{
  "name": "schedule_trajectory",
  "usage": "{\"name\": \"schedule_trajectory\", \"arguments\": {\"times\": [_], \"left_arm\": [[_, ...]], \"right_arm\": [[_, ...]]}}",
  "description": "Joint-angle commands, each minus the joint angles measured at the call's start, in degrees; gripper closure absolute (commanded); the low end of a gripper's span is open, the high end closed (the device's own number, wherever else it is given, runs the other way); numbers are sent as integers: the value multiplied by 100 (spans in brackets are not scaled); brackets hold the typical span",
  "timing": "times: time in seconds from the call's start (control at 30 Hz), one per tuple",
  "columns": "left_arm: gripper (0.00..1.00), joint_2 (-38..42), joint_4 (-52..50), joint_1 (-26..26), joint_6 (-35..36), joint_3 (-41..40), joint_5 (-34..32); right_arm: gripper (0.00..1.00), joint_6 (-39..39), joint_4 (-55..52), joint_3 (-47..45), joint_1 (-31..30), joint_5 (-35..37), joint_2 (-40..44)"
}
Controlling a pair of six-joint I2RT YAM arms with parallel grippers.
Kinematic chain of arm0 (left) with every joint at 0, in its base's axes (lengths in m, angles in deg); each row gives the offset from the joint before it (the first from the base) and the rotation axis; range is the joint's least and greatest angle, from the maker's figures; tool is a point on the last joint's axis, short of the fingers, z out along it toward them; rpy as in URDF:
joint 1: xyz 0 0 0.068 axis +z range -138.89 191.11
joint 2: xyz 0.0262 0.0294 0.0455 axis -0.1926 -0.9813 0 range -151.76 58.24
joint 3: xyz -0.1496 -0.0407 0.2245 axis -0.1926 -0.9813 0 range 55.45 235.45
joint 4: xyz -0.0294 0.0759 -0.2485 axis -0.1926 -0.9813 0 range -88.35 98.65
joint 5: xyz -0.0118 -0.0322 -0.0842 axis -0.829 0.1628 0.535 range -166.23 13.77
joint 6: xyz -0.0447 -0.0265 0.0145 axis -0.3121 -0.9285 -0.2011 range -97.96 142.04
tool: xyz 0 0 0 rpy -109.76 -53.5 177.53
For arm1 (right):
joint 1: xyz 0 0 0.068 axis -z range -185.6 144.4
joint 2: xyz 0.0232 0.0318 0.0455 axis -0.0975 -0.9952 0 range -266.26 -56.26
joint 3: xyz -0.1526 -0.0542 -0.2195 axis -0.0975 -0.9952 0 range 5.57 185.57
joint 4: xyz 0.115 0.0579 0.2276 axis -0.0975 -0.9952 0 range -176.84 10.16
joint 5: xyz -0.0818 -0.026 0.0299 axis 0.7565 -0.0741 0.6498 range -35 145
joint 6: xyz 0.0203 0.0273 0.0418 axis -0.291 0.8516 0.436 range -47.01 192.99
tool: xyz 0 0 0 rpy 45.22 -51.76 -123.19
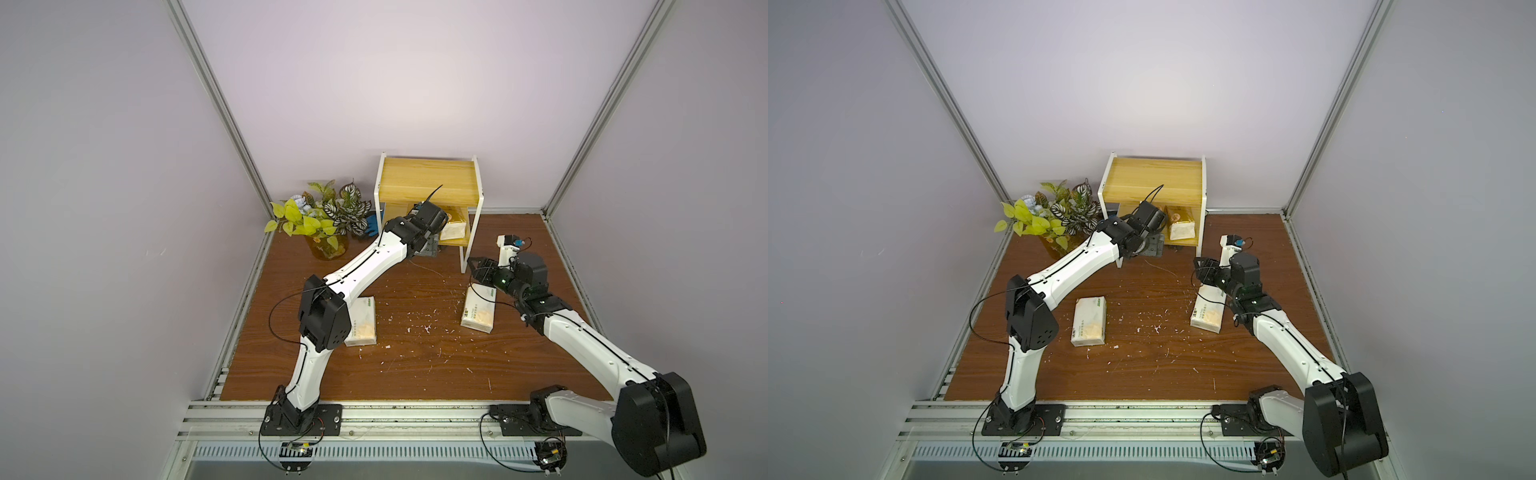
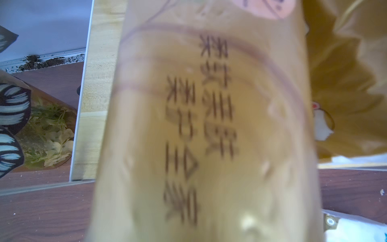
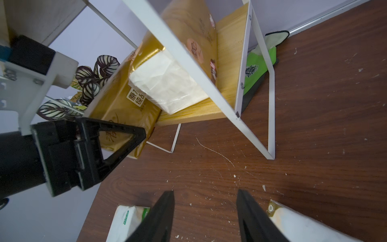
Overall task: Place the tissue boxes on the shelf by color
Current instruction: Place a box of tissues on the shelf.
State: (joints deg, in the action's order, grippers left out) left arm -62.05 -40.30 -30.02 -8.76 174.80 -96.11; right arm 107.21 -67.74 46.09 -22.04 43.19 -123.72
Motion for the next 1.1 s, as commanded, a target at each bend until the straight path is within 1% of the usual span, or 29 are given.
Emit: {"name": "schedule_trajectory", "arguments": {"times": [0.0, 0.13, 0.23, 0.33, 0.4, 0.53, 0.57, 0.73, 1.07], "left_arm": [[9, 7, 255, 78, -18, 430, -473], [8, -294, 261, 77, -15, 905, -610], [10, -560, 258, 78, -21, 1348, -678], [10, -793, 257, 79, -30, 1661, -726], [10, -870, 263, 78, -62, 1731, -761], [6, -821, 257, 78, -134, 1663, -824], [1, -780, 256, 78, -145, 1606, -828], [0, -487, 269, 36, -171, 1307, -826], [0, -166, 272, -392, 5, 849, -1458]], "right_arm": [[46, -102, 60, 185, -34, 60, 163], [46, -120, 74, 157, -34, 38, 176], [45, -109, 88, 150, -34, 59, 189], [46, -93, 84, 150, -30, 28, 196], [45, -99, 104, 139, -34, 1, 207], [45, -119, 166, 81, -31, -34, 258], [44, -126, 178, 65, -34, -46, 267], [44, -177, 228, -3, -34, -131, 309], [43, -204, 319, -191, -67, -241, 407]]}}
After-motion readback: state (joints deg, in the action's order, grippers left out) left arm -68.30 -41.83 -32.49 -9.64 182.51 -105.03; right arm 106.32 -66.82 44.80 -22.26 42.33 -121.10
